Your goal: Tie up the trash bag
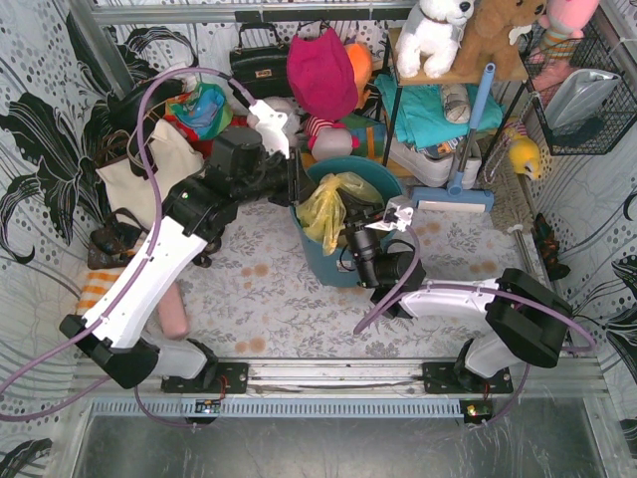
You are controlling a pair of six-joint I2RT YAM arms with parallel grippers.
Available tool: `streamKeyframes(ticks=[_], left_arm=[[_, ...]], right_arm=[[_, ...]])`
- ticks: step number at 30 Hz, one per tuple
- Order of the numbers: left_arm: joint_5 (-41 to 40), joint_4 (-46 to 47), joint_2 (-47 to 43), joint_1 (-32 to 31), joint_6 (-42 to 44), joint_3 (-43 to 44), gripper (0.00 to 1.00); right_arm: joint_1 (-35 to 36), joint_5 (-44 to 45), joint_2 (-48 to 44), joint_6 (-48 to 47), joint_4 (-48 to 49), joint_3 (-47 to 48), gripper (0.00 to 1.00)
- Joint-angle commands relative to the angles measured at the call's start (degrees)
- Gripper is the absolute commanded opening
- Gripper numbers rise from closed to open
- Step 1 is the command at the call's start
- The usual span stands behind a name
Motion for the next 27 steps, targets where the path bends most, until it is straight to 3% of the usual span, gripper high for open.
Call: streamKeyframes(ticks=[1, 13, 27], left_arm=[[3.55, 4.72, -3.13, 0.2, -3.06, -2.7, 0.32], [0.94, 5.81, -1.77, 0.2, -3.05, -0.08, 0.36], [3.51, 5.08, 0.76, -4.33, -3.08, 1.43, 0.38]], right_arm=[[-0.2, -1.43, 1.68, 0.66, 3.58, 2.42, 0.0], [-0.19, -11.74, 0.37, 2.92, -2.9, 2.25, 0.0], [-0.2, -11.97, 1.57, 1.46, -1.14, 3.32, 0.0]])
